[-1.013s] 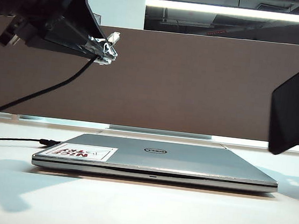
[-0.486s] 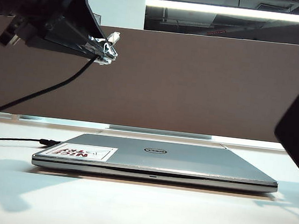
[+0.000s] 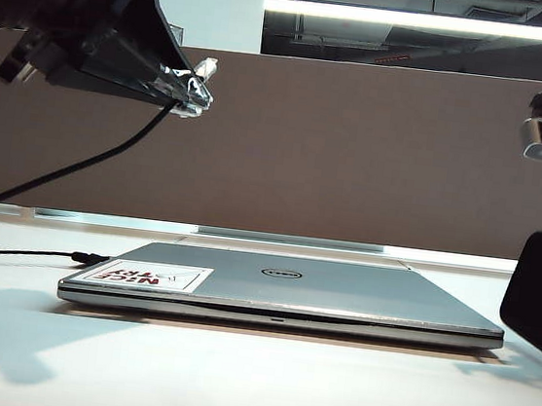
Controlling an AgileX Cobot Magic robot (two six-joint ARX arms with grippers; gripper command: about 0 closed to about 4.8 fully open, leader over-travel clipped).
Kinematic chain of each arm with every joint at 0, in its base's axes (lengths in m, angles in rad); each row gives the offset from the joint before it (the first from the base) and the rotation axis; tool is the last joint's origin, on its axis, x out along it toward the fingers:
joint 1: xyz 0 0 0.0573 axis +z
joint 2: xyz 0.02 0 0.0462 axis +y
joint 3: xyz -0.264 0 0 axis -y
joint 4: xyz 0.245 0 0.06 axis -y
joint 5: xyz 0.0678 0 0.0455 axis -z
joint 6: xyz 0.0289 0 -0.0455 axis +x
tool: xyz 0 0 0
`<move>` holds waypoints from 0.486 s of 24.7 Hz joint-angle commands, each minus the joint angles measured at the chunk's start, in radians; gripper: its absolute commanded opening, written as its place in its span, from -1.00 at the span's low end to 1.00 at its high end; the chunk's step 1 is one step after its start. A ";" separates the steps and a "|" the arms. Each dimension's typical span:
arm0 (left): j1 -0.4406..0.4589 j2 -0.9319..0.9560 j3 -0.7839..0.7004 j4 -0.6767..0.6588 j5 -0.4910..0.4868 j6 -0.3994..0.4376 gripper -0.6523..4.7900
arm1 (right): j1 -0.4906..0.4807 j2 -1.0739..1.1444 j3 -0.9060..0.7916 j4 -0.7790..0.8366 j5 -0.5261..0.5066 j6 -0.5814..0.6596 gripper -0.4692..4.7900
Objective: Pick up the charging cable and the phone, plug the charging cable into the charging port on the phone, and finally place them back on the table.
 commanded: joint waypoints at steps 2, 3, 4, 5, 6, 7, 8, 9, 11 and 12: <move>-0.001 -0.002 0.002 0.014 0.002 0.004 -0.78 | 0.001 0.019 -0.010 0.032 0.009 -0.009 -0.80; -0.001 -0.002 0.002 0.014 0.002 0.004 -0.78 | 0.001 0.019 -0.010 0.041 0.009 -0.009 -0.80; -0.001 -0.002 0.002 0.014 0.002 0.004 -0.78 | 0.001 0.020 -0.010 0.050 0.009 -0.009 -0.76; -0.001 -0.002 0.002 0.014 0.002 0.004 -0.78 | 0.001 0.023 -0.010 0.063 0.002 -0.009 -0.74; -0.001 -0.002 0.002 0.014 0.002 0.004 -0.78 | 0.001 0.026 -0.010 0.068 -0.010 -0.009 -0.74; -0.001 -0.002 0.002 0.014 0.002 0.004 -0.78 | 0.001 0.037 -0.010 0.071 -0.030 -0.009 -0.71; -0.001 -0.002 0.002 0.014 0.002 0.004 -0.78 | 0.001 0.050 -0.010 0.073 -0.032 -0.009 -0.55; -0.001 -0.002 0.002 0.013 0.002 0.004 -0.78 | 0.001 0.060 -0.010 0.073 -0.032 -0.009 -0.48; -0.001 -0.002 0.002 0.013 0.002 0.004 -0.78 | 0.001 0.083 -0.010 0.076 -0.032 -0.009 -0.46; -0.001 -0.002 0.002 0.013 0.002 0.003 -0.78 | 0.001 0.095 -0.010 0.086 -0.032 -0.009 -0.46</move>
